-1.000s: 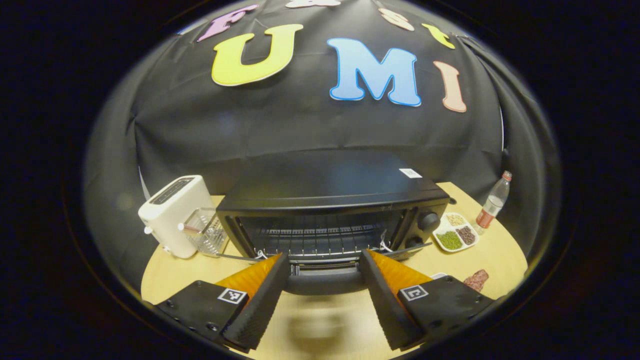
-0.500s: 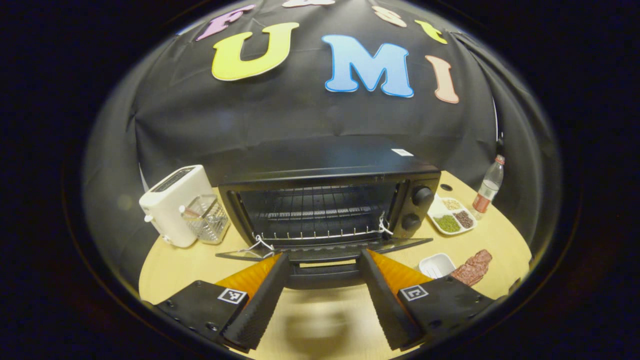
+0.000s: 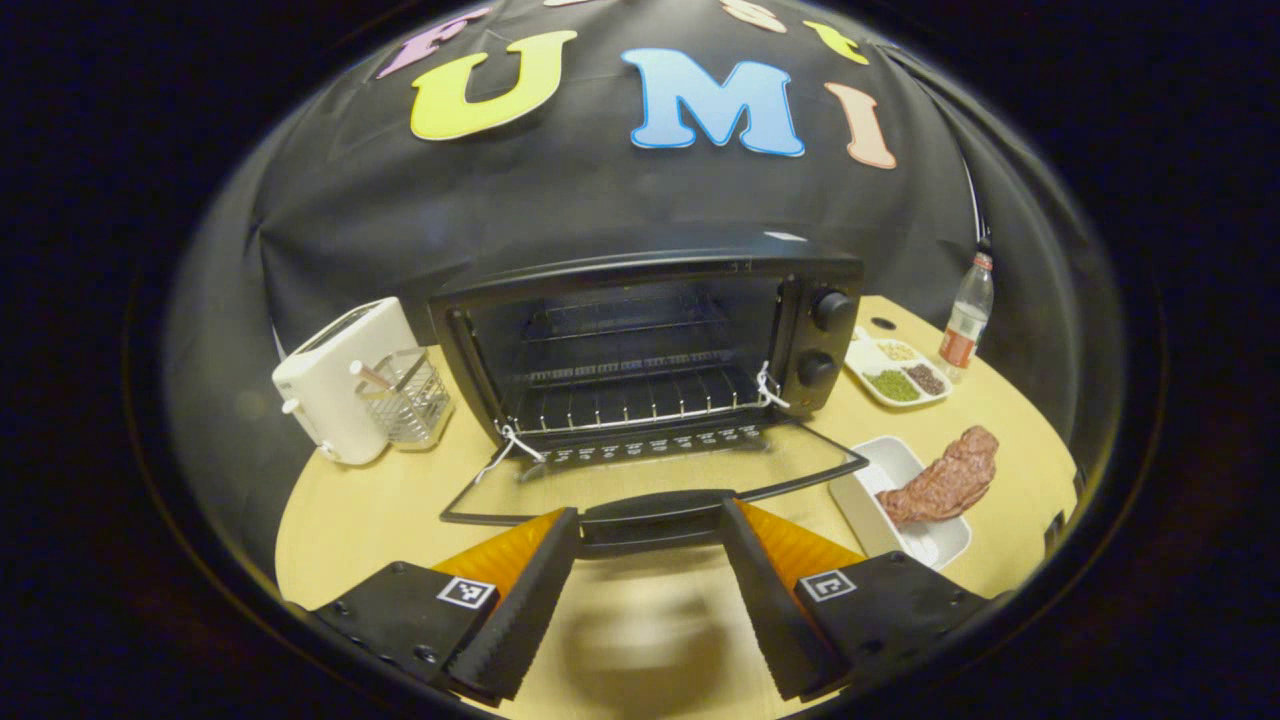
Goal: Open the electric oven with the left hand, put the food in, and close the electric oven.
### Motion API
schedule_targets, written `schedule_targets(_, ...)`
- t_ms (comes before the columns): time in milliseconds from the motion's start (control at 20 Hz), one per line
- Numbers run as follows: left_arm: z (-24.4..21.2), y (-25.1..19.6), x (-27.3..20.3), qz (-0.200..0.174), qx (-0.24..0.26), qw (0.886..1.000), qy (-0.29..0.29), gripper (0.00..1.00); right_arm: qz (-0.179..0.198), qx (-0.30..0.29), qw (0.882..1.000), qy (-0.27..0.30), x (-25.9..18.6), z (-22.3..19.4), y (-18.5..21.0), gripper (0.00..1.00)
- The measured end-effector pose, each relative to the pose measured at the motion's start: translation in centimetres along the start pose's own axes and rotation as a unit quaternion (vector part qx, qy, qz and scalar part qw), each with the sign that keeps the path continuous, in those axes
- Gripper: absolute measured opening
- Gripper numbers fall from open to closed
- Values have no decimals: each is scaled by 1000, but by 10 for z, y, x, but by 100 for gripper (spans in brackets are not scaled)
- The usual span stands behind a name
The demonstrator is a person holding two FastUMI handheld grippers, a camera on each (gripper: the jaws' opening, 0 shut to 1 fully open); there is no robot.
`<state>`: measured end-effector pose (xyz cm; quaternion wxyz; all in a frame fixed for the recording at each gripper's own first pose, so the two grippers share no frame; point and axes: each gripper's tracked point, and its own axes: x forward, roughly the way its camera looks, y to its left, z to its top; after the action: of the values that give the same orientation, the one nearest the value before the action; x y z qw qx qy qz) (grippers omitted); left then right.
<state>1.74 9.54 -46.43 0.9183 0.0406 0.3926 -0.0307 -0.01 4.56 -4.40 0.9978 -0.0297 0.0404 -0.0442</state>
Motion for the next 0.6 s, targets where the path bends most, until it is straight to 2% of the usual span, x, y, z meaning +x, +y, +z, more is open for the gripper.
schedule_targets(50, 2, 2, -2, 1, -4, 1000, -3, 99, -3, 2, 1000, 1, -2, -1, 0, 97)
schedule_targets(150, 15, 12, -11, 3, -17, 1000, -24, 95, -7, 7, 1000, 4, -4, -4, 1, 97)
schedule_targets(250, 33, 23, -25, 4, -31, 999, -44, 95, -9, 9, 1000, 10, -5, -9, 2, 97)
schedule_targets(400, 79, 37, -46, 7, -45, 994, -95, 94, 9, 20, 999, 25, -6, -21, 13, 97)
schedule_targets(450, 95, 43, -57, 9, -47, 993, -112, 99, 15, 28, 999, 30, -6, -23, 16, 97)
schedule_targets(500, 113, 47, -68, 10, -50, 990, -131, 95, 20, 36, 999, 35, -4, -27, 16, 97)
schedule_targets(600, 150, 55, -96, 14, -58, 983, -173, 94, 29, 54, 997, 53, 2, -42, 16, 97)
